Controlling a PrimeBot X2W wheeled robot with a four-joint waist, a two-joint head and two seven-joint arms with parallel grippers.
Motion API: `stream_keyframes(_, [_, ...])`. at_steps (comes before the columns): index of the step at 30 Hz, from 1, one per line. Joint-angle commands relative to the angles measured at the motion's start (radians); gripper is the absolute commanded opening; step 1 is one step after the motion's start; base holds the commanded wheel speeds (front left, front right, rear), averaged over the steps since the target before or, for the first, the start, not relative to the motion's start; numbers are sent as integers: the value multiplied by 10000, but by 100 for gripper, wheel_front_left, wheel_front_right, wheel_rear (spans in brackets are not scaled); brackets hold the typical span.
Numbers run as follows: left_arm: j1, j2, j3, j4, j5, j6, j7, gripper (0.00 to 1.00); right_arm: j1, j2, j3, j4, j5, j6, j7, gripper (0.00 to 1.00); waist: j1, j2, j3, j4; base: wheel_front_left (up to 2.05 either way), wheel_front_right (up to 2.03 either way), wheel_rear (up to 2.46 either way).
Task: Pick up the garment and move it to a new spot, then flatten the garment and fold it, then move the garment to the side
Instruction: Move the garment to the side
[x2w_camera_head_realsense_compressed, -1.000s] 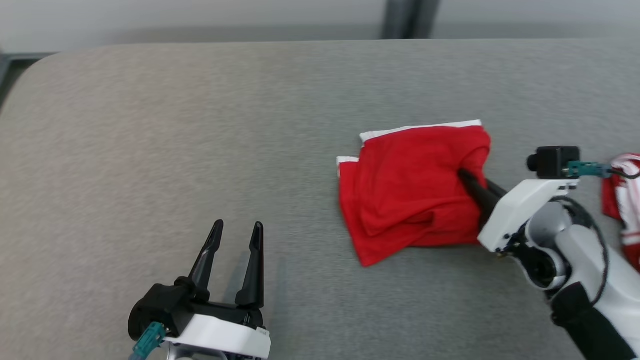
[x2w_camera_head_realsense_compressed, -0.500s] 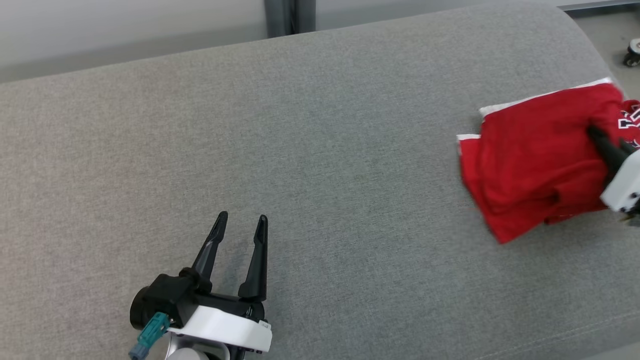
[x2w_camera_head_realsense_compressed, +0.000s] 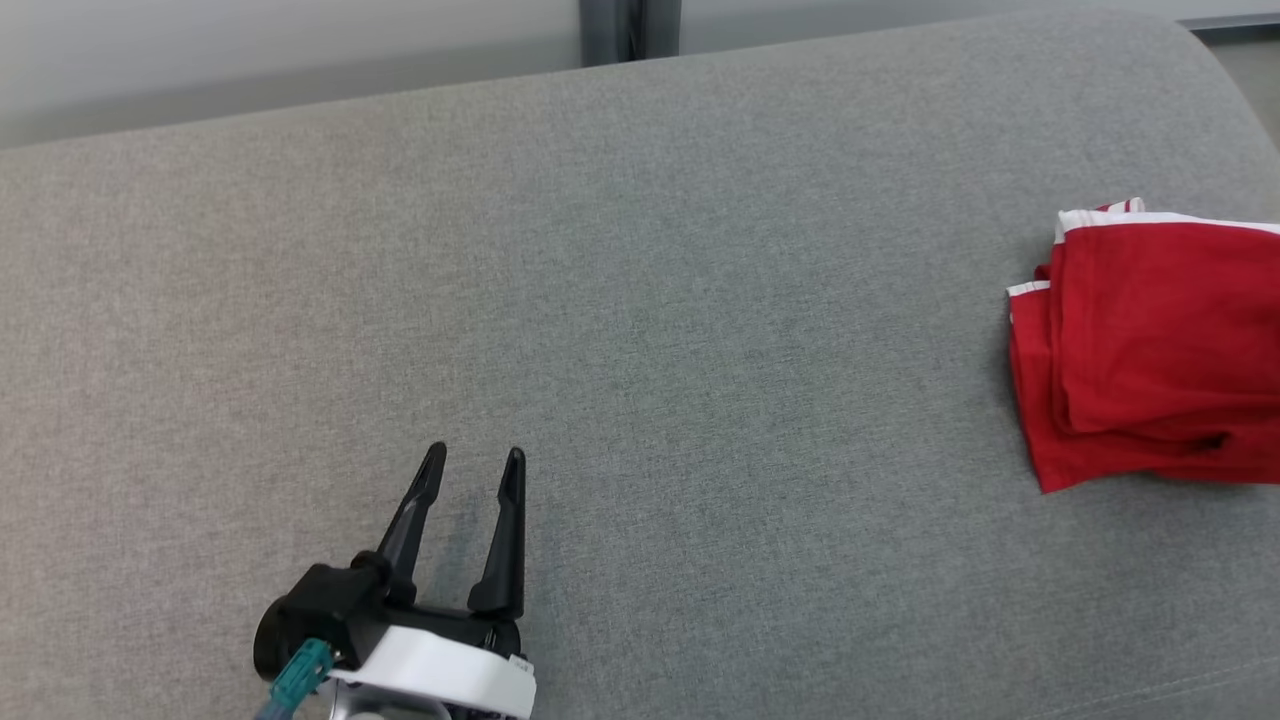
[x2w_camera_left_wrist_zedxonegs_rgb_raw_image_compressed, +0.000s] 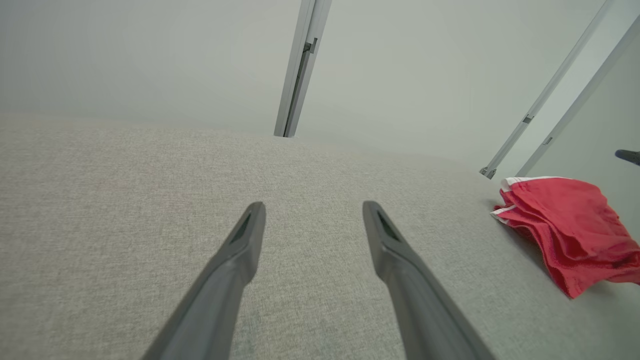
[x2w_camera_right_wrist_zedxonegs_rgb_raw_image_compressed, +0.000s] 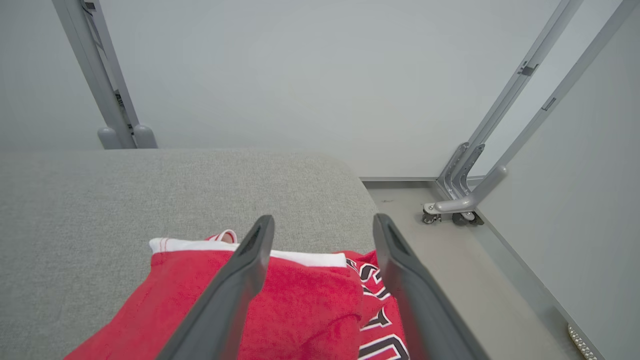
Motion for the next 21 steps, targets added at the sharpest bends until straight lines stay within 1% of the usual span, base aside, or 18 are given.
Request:
stream_keyframes(1, [117,42,74,-26,-23,30,-15,100,188,182,-167,-175,-124,1,-404,100,-1,-1,-128,-66,0,0,0])
stream_keyframes(2, [182,42,123,-55,-57,54,-14,100,392,315,-299,-391,-277,1,-808,100,-1,-1,-197,-100,0,0,0])
stream_keyframes(4, [287,42,223,-184,-184,97,-14,100,807,558,-643,-923,-553,1,-1278,100,-1,-1,-305,-166,0,0,0])
stream_keyframes(7, [493,41,370,-294,-349,201,-14,100,1762,1055,-1099,-1973,-1059,1,-1560,100,-1,-1,-547,-207,0,0,0])
stream_keyframes(9, [580,50,532,-332,-411,351,-15,100,2518,1374,-1384,-2737,-1502,0,-1616,100,-1,-1,-730,-154,0,0,0])
stream_keyframes(13, [816,44,802,-503,-396,520,-14,100,4174,2336,-2161,-4346,-2166,0,-1666,100,-1,-1,-1204,224,0,0,0])
stream_keyframes(17, [1140,42,1038,-495,-185,741,-14,100,5781,3331,-2854,-5966,-3140,1,-1658,100,-1,-1,-1682,795,0,0,0])
stream_keyframes(18, [1219,35,1097,-508,-133,810,-15,100,6127,3589,-3027,-6263,-3370,0,-1659,100,-1,-1,-1779,941,0,0,0])
stream_keyframes(19, [1219,35,1097,-508,-133,810,-15,100,6127,3589,-3027,-6263,-3370,0,-1659,100,-1,-1,-1779,941,0,0,0])
stream_keyframes(21, [1395,39,1210,-491,-16,856,-15,100,6710,4071,-3360,-6712,-3922,1,-1660,100,-1,-1,-1981,1231,0,0,0])
